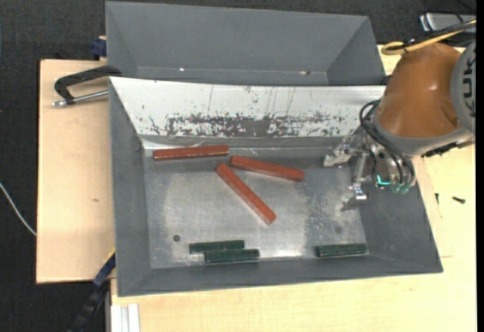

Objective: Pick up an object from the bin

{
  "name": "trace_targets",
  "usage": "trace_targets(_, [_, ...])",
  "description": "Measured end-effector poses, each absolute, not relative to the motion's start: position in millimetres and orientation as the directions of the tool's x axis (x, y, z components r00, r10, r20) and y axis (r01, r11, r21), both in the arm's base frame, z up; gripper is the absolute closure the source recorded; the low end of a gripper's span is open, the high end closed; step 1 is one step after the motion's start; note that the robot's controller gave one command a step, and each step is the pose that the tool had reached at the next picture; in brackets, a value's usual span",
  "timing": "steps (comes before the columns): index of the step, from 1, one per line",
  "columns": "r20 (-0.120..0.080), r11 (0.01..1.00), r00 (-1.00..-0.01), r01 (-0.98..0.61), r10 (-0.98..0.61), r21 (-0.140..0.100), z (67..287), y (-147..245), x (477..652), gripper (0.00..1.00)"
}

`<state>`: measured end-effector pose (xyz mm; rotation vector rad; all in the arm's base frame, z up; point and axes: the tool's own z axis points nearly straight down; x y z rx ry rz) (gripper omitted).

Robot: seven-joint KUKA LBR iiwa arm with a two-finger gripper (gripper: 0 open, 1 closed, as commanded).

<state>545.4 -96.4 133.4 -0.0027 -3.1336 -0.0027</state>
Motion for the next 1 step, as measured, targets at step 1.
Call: trace_targets(1, [0.001,1.0,-1.0,0.0,0.0,0.001,137.7,-96.0,546.7,0.0])
